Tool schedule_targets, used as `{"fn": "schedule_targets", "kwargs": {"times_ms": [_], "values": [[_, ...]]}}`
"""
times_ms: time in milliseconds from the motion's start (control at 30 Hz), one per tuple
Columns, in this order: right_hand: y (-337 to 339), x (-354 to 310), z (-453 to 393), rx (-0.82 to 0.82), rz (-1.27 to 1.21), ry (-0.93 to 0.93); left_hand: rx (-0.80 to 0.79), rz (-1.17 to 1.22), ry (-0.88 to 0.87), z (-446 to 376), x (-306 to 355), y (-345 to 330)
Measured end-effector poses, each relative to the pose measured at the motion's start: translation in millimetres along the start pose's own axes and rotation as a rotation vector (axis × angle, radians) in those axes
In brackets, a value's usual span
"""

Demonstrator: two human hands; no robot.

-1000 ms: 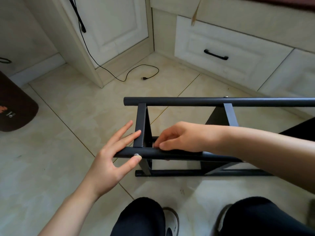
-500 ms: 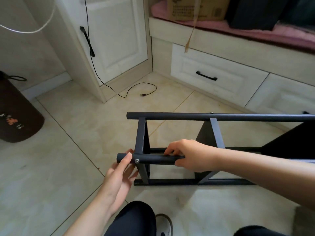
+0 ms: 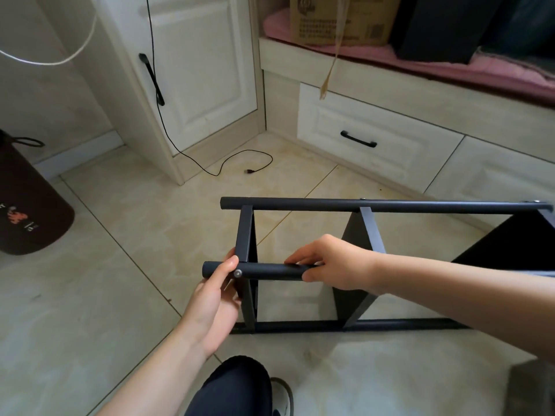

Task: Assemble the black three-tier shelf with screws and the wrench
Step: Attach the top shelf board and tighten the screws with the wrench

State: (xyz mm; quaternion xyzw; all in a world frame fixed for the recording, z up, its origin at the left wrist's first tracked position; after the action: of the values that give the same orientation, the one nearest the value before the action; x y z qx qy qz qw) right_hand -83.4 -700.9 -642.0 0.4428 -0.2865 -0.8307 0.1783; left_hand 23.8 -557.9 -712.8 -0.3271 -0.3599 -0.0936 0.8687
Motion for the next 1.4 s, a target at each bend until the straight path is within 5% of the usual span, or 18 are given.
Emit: {"fn": "schedule_targets", "kwargs": {"times_ms": [367,733,1067,1400], "values": [[82,-38,27,0.215,-0.154,0.086,0.028,-0.154,-0.090,16,95,-75],[178,-71,133,0.454,-0.534,0.202,-0.127,-0.494,-0.413,105,208,-246],[175,-38,215,0.710,-0.762,0.315,-0.416,-0.627,-0.630,168,186,-351],[141,-4,253,0.841,-0.821,0.221,-0.743,-0.772,-0.803,212,125,-394]]}}
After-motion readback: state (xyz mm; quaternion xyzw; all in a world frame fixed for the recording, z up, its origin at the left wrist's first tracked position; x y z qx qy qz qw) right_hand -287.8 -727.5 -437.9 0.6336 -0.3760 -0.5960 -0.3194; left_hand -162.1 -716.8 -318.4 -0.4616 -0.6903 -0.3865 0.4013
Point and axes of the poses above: each hand's wrist, its own z-axis away from the middle knuckle, its own y-axis out of the back of the hand, x = y × z, the point moved 9 cm from there along -z, towards the middle knuckle
